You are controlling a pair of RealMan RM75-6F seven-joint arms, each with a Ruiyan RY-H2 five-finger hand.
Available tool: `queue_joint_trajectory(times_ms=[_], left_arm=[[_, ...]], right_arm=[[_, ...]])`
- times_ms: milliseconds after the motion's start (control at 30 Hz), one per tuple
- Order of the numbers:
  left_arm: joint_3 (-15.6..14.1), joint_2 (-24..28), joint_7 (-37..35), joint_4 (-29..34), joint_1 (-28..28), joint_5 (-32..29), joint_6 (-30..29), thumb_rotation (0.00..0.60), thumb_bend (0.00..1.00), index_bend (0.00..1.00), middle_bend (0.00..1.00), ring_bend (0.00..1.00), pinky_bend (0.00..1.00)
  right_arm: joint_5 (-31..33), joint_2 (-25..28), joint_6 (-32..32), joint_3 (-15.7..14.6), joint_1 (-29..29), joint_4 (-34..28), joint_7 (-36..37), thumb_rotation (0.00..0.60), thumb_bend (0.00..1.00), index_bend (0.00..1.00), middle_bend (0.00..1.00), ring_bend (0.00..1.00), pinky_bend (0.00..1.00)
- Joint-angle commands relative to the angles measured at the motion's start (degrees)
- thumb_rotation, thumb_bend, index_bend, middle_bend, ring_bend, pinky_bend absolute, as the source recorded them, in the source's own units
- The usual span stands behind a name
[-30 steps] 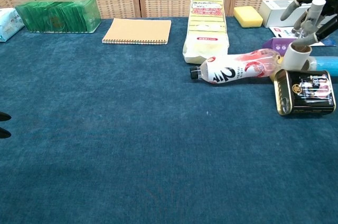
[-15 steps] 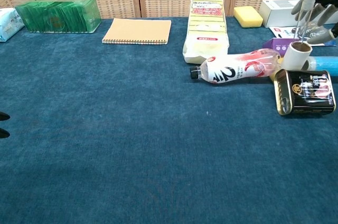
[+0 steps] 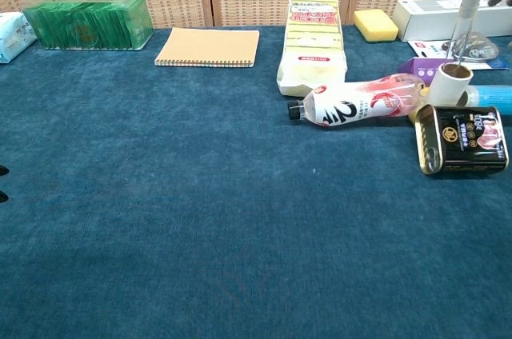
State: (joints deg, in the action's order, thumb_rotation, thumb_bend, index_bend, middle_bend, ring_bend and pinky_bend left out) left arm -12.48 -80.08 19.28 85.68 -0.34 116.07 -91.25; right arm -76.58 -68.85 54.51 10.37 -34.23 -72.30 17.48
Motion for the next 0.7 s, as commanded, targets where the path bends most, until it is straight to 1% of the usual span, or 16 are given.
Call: queue_joint_trajectory(times_ms=[33,200,267,300,367,500,700], left_arm=[[0.04,0.19,-0.13,0.13,-0.03,0.13,-0.2,0.6,0.28,0.22,0.18,0.16,0.41],[0.1,0.86,-0.53,0.52,-0.19,0.56,-0.71,0.6,0.28,0.22,0.18,0.16,0.41],[0.13,1.24,-0.79,0.71,-0.24,0.78,-1.09,0.6,0.28,0.22,0.18,0.16,0.41],[0.22,1.68,-0.98,0.91,-0.21,0.91,-1.62,0.6,0.28,0.22,0.18,0.16,0.41],[0.2,2.25,-1.13,1.19,-0.13,0.99,-2.02,0.6,0.28,0.22,0.18,0.16,0.41],[0.56,3.72,-1.58,2.14,0.12,0.61,-3.13,0.6,0.28,0.22,0.18,0.16,0.41],[1.47,6.01,-2.58,3.61,0.72,-0.94,-4.77,0.6,0.28,0.22,0.18,0.16,0.41]], right_arm=[[-1.58,1.37,3.42,-0.6,2.07,-0.81,0.32,0.6,0.25,0.23,0.24,0.24,0.27],[-4.97,4.72,10.03,-2.3,6.25,-4.03,2.13,0.6,0.25,0.23,0.24,0.24,0.27],[-7.33,6.78,14.25,-4.03,9.32,-6.55,2.79,0.6,0.25,0.23,0.24,0.24,0.27],[-9.64,8.81,18.87,-5.85,12.65,-9.35,3.36,0.6,0.25,0.23,0.25,0.24,0.27],[-12.19,10.78,23.56,-7.73,15.98,-12.2,3.65,0.6,0.25,0.23,0.25,0.24,0.27],[-17.51,12.87,32.9,-11.37,22.48,-16.19,3.0,0.6,0.25,0.23,0.25,0.24,0.27],[-21.47,14.51,38.97,-14.83,28.28,-19.78,-1.93,0.6,0.25,0.23,0.26,0.24,0.26]])
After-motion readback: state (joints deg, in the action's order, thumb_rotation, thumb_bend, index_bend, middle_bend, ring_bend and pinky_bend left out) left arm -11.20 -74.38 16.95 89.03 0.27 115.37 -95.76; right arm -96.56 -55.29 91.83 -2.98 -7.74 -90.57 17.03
